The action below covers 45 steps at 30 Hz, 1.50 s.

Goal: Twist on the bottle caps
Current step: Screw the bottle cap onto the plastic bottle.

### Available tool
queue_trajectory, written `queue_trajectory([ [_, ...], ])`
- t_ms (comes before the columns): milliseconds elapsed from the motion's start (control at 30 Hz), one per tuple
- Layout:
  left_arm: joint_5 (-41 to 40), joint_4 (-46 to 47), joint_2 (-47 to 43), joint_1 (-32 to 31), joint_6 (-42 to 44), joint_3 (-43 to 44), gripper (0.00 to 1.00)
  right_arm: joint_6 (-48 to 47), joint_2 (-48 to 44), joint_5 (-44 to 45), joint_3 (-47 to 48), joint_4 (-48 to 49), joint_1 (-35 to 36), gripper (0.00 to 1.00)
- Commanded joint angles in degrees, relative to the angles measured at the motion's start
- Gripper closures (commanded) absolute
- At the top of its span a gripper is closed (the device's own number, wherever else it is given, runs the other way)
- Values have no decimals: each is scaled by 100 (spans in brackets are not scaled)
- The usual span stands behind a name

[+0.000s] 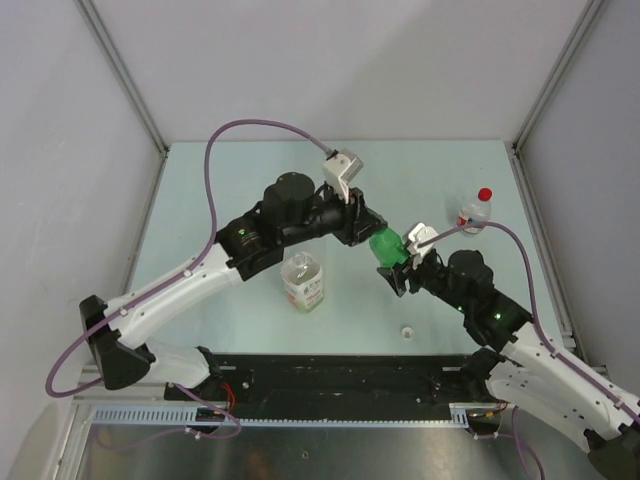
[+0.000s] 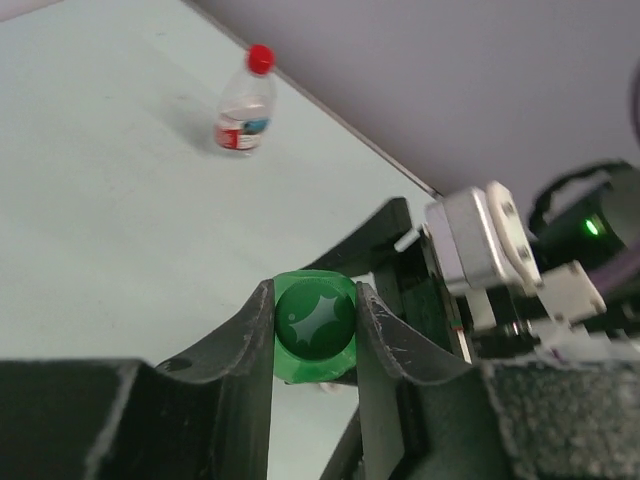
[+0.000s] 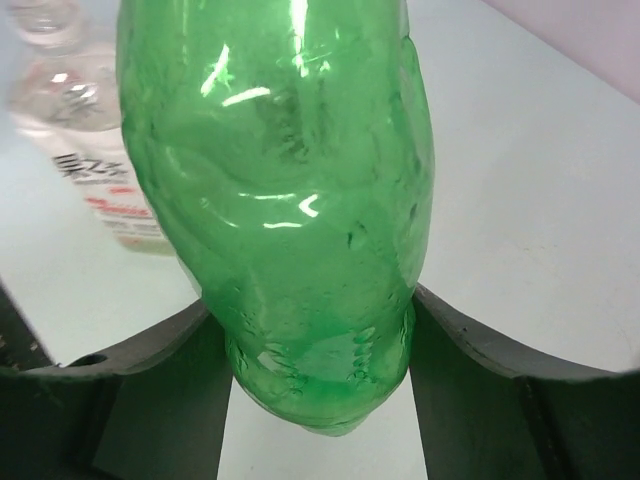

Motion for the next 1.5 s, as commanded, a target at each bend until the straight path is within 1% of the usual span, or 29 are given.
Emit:
queue_trajectory([
  [0,2337,-45,-288,-53,808,-438,95,-231,-561,-1800,311,725,-69,100],
  [33,2604,-42,-331,-57,1025,-532,96,-240,-647,-2184,307,753,-108,100],
  [100,2982,-40,-450,-58,1563,-759,95,-143,-804,-2809,310,822,-196,100],
  [167,3503,-42,-521,-60,1973,-893,90,16,-940,-3209,306,888,-273,100],
  [300,4581,-39,-518,-68,2704,-934,85,212,-1069,-4161,311,1146,-346,100],
  [333,4733,-35,-508,-69,2826,-912,84,215,-1085,-4367,311,1205,-356,100],
  [400,4727,-32,-494,-65,2915,-854,78,182,-1125,-4582,311,1263,-366,100],
  [433,4652,-35,-505,-63,2918,-841,71,130,-1144,-4604,311,1246,-366,100],
  [533,4424,-37,-620,-61,2846,-844,35,90,-1171,-4313,311,1192,-369,100],
  [567,4316,-34,-669,-61,2778,-832,20,101,-1163,-4170,315,1180,-372,100],
  [600,4169,-32,-720,-61,2691,-804,10,116,-1150,-4020,318,1156,-378,100],
  [633,3977,-31,-758,-61,2577,-759,5,132,-1135,-3852,328,1118,-381,100],
  [667,3798,-18,-804,-61,2441,-710,3,131,-1110,-3680,350,1037,-391,100],
  [800,3129,64,-979,-61,2004,-638,1,149,-995,-2901,388,780,-405,100],
  [867,2466,129,-1064,-61,1729,-654,1,249,-893,-2324,390,743,-409,100],
  [1000,1232,227,-1141,-61,1113,-594,0,421,-580,-540,390,567,-402,100],
  [1100,465,241,-1049,-68,744,-388,1,376,-223,432,390,396,-389,100],
  [1200,-430,242,-836,-62,346,-131,1,249,33,881,390,266,-292,100],
  [1267,-854,231,-673,-68,128,40,0,169,146,1113,390,254,-202,100],
  [1333,-1013,228,-487,-63,-47,210,1,113,236,1296,390,238,-105,100],
  [1467,-1214,207,-117,-61,-226,517,8,16,323,1566,390,204,110,100],
])
